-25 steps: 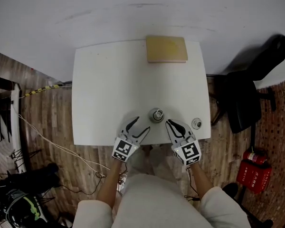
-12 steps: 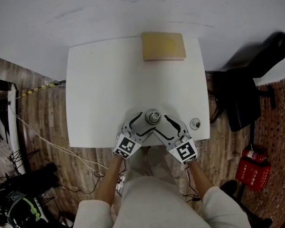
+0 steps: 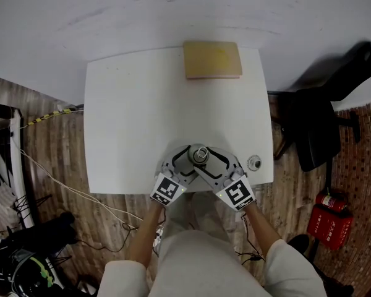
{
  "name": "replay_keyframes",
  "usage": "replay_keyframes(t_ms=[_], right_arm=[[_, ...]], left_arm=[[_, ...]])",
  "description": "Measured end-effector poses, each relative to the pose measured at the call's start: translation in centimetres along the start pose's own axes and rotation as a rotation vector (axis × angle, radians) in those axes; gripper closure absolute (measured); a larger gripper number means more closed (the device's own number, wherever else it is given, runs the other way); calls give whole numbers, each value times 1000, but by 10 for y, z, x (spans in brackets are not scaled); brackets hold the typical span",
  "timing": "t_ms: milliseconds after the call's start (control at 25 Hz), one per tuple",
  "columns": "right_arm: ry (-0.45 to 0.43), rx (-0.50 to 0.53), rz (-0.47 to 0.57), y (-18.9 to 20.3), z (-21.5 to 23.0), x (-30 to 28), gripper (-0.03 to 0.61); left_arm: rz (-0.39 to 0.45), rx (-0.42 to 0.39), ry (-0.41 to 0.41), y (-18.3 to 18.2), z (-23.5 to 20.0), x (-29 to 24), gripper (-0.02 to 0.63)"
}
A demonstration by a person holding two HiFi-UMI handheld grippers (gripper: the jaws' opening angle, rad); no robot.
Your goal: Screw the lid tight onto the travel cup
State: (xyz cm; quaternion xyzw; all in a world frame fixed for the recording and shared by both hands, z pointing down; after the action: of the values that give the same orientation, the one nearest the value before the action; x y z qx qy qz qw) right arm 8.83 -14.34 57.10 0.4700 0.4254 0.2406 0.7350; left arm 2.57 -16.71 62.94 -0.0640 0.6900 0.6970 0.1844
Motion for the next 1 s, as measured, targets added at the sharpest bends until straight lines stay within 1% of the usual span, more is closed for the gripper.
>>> replay_keyframes(t_ms=[280, 400, 480, 600, 800, 1000], right_arm=[[-81, 34, -18, 0, 2, -7, 325], [-124, 67, -31, -1, 3, -8, 336], [-122, 68, -25, -2, 4, -8, 337], [-53, 50, 8, 0, 1, -8, 339], [136, 0, 55, 2, -6, -7, 339], [299, -57, 88, 3, -12, -8, 339]], left_arm=[[-1, -9, 16, 1, -1, 0, 285], [-1, -13, 21, 1, -1, 0, 285], [0, -15, 17, 1, -2, 0, 285], [1, -14, 13, 1, -1, 0, 285], [6, -13, 5, 1, 0, -1, 285], [11, -10, -6, 1, 1, 0, 285]])
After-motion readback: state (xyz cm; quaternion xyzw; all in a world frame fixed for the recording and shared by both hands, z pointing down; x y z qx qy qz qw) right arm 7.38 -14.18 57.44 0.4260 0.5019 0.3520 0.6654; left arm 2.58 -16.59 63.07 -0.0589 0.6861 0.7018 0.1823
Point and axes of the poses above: the fingertips, and each gripper's own axes: x backward along the fingers, z to its right, y out of its underside, the point moved 5 cm from there along x, backward along the fingers, and after that the axes turned 10 degrees about -x, right-handed, at the moved point
